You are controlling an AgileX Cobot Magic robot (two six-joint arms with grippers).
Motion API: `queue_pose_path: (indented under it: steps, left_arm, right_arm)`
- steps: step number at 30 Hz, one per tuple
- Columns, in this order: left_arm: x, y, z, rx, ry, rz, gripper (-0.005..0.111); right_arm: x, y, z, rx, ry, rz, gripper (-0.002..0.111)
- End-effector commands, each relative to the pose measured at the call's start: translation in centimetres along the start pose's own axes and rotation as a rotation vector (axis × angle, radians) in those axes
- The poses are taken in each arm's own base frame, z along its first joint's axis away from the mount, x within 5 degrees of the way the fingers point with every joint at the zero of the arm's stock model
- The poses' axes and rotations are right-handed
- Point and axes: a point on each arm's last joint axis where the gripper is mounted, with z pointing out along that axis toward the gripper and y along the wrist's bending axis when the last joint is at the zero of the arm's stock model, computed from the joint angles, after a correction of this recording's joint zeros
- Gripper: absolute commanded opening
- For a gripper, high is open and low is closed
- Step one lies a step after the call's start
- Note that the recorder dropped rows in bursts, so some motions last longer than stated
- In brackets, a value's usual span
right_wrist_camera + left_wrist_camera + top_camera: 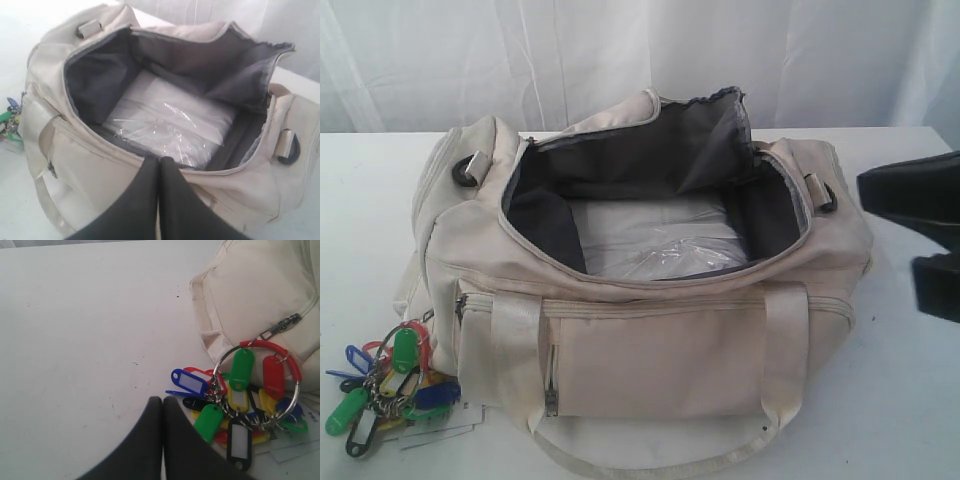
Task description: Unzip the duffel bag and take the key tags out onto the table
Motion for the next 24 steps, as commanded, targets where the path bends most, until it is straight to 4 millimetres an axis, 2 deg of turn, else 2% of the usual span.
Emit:
queue_pose_path:
  steps: [1, 9, 16, 21, 24]
  left_arm:
    - [0.1, -0.1, 0.0, 0.008, -0.003, -0.013, 0.0]
    - [0.1, -0.1, 0.0, 0.008, -0.003, -0.013, 0.0]
    - [0.1, -0.1, 0.0, 0.008, -0.003, -0.013, 0.0]
    - [0.1, -0.1, 0.0, 0.008, -0.003, -0.013, 0.0]
    - [0.0, -0.1, 0.0, 0.007, -0.007, -0.013, 0.0]
  right_arm:
    - [0.0, 0.5, -3.5, 0.002, -0.134, -0.02, 0.0]
    - [1.5, 1.4, -10.7, 0.026, -0.412, -0.049, 0.0]
    - [4.4, 2.4, -16.5, 0.082, -0.653, -0.075, 0.0]
    - [4.5, 3.1, -17.2, 0.2, -0.69, -0.077, 0.0]
    - [4.5, 3.3, -16.4, 0.263, -0.694, -0.057, 0.0]
